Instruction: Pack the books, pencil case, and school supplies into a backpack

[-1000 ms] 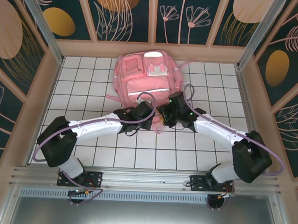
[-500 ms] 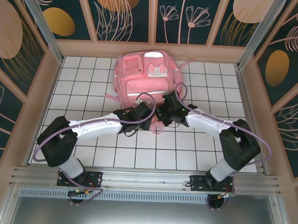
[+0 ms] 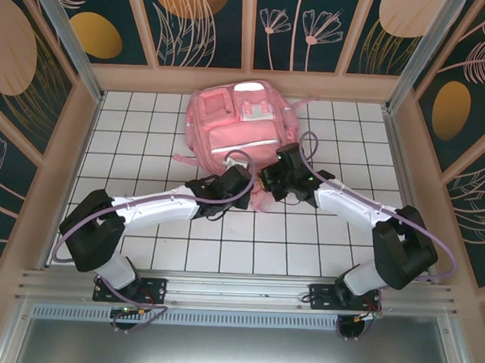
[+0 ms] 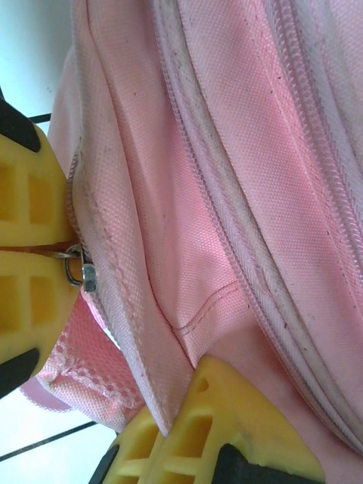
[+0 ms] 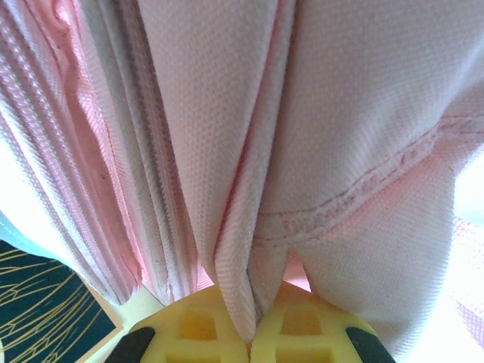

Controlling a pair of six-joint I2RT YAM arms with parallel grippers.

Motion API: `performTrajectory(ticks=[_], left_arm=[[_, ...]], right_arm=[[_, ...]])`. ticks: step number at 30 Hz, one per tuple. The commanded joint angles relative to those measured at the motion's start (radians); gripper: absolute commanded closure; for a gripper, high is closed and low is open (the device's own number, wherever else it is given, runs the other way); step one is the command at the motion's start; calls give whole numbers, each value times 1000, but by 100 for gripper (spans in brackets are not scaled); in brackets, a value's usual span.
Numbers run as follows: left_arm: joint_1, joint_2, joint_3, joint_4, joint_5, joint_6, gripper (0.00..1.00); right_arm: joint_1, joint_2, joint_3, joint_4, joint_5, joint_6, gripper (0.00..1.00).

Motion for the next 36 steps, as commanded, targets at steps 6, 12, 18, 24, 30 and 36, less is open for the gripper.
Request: performTrajectory(ticks=[6,12,18,24,30,36], left_arm=[[49,-20,-45,-17,67,18,93],[49,53,60,-4,211,34,85],[49,75,57,-32,212,41,80],[49,78,19,-12,216,25,80],[49,44,20,-12,216,21,80],[49,15,27,-12,229,16,76]], right_arm=[[-57,-57,-31,47,49,-19,100],[-40,-22,-4,47,43,-23,100],[-41,-20,5,43,46,-26,100],[-40,-8,11,53,37,-26,100],[-40,10,10,67,23,-35,100],[-40,22,10,84,9,-42,100]])
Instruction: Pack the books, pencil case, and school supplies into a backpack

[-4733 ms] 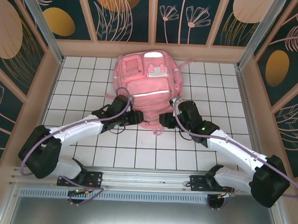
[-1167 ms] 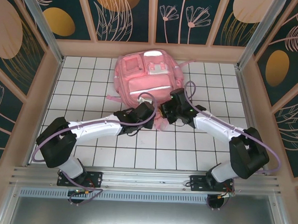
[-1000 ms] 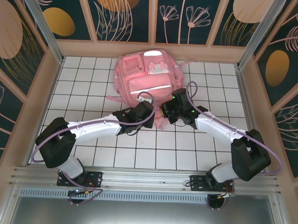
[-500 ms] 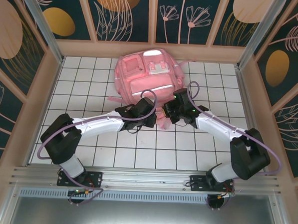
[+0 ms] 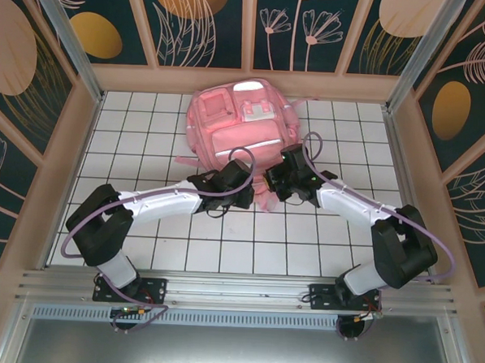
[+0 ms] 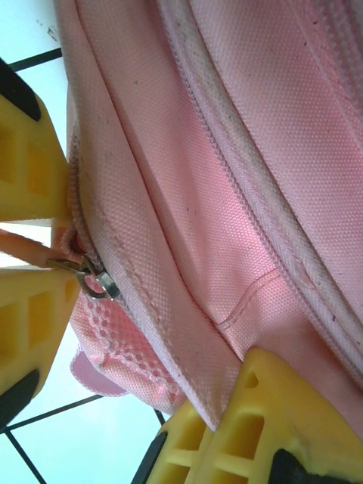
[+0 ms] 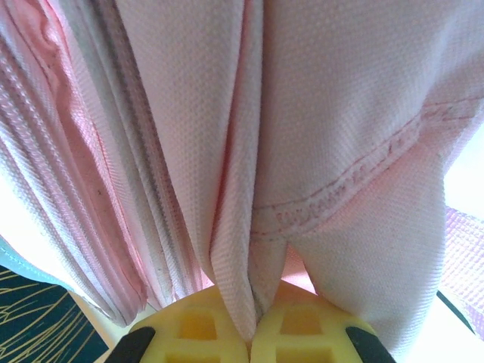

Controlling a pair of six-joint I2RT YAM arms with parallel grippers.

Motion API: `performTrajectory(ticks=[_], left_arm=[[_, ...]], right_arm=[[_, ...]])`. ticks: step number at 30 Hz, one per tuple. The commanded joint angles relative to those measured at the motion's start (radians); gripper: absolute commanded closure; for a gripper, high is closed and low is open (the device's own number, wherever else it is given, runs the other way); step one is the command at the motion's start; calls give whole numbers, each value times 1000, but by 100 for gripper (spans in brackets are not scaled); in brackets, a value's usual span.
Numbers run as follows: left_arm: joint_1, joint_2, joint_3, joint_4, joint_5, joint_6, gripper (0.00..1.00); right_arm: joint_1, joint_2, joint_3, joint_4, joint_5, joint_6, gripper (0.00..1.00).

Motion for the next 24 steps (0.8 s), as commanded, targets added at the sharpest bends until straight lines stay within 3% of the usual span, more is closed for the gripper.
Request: performTrajectory(ticks=[1,6,17,24], left_arm=[[3,-37,-2,-10,24,-8,75],[3,-24,-8,8,45,-12,74],[3,-13,-31,10,28,-17,100],[4,-71,-57,-45,-24,8,100]], right_arm=[[-7,12,33,75,-1,-16,100],[-6,19,35,83,-14,-18,100],[-8,21,42,81,-13,-30,100],[-34,11,52,36,13,-75,100]])
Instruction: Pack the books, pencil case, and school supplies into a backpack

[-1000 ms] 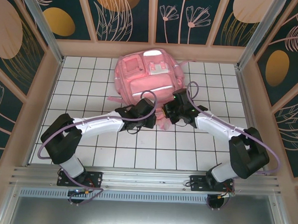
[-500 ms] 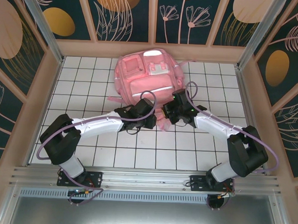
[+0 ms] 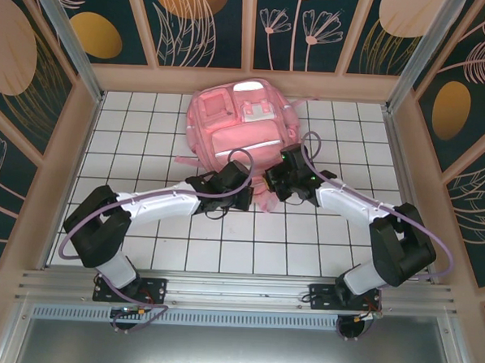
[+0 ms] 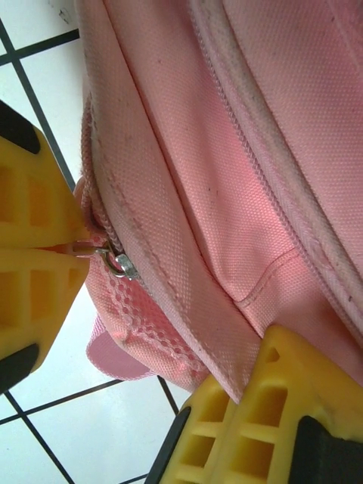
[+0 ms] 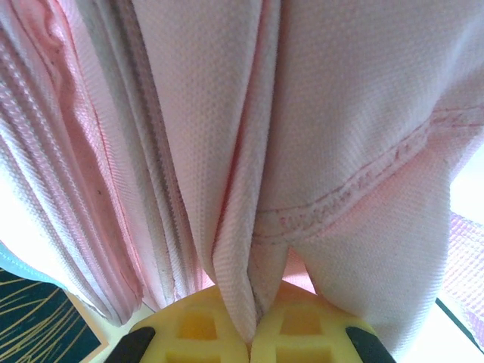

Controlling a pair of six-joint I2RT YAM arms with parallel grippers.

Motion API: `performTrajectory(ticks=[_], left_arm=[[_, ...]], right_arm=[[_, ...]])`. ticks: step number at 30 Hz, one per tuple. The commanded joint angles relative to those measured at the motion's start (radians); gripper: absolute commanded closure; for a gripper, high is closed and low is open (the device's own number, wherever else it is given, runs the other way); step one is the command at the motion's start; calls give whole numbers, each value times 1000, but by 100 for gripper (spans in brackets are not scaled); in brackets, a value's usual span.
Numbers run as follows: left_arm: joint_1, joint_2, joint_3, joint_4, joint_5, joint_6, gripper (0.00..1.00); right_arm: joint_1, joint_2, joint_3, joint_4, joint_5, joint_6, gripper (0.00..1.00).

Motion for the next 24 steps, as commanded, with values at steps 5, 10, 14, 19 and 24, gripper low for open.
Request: performTrajectory(ticks=[5,10,14,19,24], left_arm=[[15,-67,-90,-79,-86,34,99],[52,-91,-138,-67,-95,35,99],[85,-103,-156,-62,-107,46,98],[115,-91,-162,-59,-123,39,98],[146,-74,-155,-36,-116,8,98]], right_arm=[[-62,-19,35,33,24,-43,100],[-82,-38,34,30,21,-50,100],[-104,-56,29,23,18,-60,100],[-130,-75,21,16,11,-73,100],[-158,-88,18,2,2,-122,100]])
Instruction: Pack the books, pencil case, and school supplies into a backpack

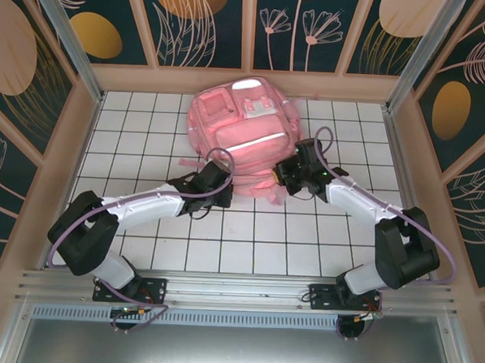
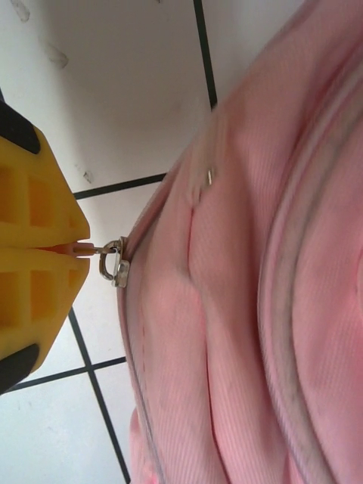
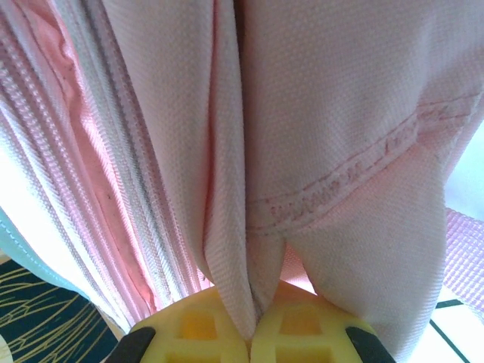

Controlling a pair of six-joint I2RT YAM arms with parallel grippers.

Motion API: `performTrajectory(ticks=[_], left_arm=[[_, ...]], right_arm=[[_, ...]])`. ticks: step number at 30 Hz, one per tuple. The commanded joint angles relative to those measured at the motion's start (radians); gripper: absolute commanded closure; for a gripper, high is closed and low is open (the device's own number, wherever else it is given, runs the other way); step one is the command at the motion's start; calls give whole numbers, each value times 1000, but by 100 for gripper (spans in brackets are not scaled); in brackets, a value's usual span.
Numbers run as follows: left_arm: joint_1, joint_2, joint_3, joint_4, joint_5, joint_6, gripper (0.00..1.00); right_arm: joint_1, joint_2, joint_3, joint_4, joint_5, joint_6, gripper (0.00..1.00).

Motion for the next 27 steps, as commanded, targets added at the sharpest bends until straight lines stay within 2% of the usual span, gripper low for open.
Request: performTrajectory(ticks=[1,3,4,7,8,10,15,18,27], left_arm=[[36,19,-9,-46,-33,-21,99],[38,27,14,-34,15,-10,100],[38,27,23,-22,49,-2,100],[37,14,43,10,114,11,100],[36,10,52,14,132,15,100],[37,5,67,12,159,23,100],[27,-6,79,16,207,26,100],[8,-4,88,15,205,26,100],[-53,20,152,-1,191,27,100]], right_arm=[[-49,-55,16,-2,66,-68,100],[-56,-53,24,-40,79,-97,100],[-60,-47,26,-45,69,-112,92],[-59,-7,83,-134,42,-159,52],[-53,3,109,-176,46,-174,44],[-40,-10,126,-212,52,-176,36],[14,-137,34,-175,74,-47,35],[55,-180,-16,-136,67,34,40],[152,-118,-32,-40,70,121,45]])
